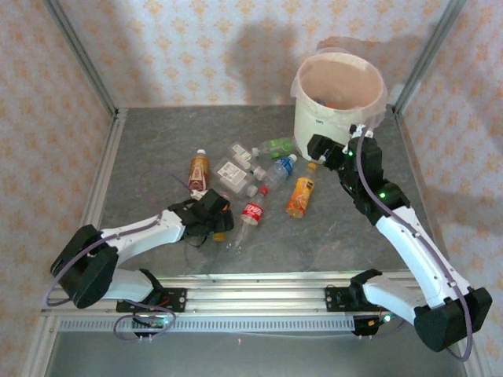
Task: Put the plastic bottles in the bin
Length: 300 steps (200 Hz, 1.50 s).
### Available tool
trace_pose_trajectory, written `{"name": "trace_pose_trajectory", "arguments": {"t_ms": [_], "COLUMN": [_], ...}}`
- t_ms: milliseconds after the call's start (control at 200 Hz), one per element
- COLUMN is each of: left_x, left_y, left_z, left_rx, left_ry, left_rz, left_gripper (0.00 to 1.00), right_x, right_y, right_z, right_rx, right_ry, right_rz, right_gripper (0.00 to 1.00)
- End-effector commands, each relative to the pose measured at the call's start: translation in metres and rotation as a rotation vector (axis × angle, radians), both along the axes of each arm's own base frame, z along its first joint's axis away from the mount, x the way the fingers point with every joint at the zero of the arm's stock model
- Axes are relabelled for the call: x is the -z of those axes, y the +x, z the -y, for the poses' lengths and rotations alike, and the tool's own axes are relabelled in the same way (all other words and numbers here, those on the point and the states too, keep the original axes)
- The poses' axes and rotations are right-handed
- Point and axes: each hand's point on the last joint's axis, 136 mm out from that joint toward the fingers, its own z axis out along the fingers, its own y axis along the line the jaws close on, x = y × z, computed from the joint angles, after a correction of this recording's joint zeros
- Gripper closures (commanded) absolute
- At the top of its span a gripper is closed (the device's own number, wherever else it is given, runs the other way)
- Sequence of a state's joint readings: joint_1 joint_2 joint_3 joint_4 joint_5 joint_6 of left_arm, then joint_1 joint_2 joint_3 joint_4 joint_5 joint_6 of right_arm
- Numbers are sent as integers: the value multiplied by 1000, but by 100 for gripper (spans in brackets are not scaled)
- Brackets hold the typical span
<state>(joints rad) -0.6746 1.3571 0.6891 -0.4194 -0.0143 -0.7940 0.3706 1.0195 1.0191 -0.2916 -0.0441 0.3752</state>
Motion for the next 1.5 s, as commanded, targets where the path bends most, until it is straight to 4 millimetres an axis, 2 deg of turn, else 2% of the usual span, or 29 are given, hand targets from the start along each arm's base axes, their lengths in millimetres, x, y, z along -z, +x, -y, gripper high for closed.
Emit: {"name": "trace_pose_trajectory", "arguments": {"t_ms": [0, 150, 340, 465, 716, 861, 1076, 1241, 1496], "left_x": [1, 12, 24, 20, 14, 8, -14, -42, -88], "left_y": [4, 8, 6, 3, 4, 6, 13, 17, 25], "left_z": [4, 11, 14, 19, 9, 16, 17, 25, 34], "left_rx": [59, 69, 96, 138, 152, 163, 160, 190, 176], "left_ry": [46, 35, 43, 46, 99, 58, 38, -14, -135], "left_rz": [0, -18, -49, -43, -19, 1, 71, 147, 290], "left_gripper": [15, 16, 30, 39, 53, 59, 67, 73, 75], "right_x": [-13, -10, -10, -12, -13, -15, -21, -25, -26], "right_y": [4, 4, 3, 3, 4, 3, -1, -2, -2], "right_z": [-2, -2, 0, 1, 1, 2, 3, -2, -4], "right_rx": [12, 11, 13, 23, 23, 18, 16, -19, -24], "right_ry": [33, 30, 14, 12, 4, 3, 17, 16, 35], "right_rz": [37, 27, 20, 25, 34, 42, 83, 97, 102], "right_gripper": [1, 1, 1, 1, 1, 1, 1, 1, 1]}}
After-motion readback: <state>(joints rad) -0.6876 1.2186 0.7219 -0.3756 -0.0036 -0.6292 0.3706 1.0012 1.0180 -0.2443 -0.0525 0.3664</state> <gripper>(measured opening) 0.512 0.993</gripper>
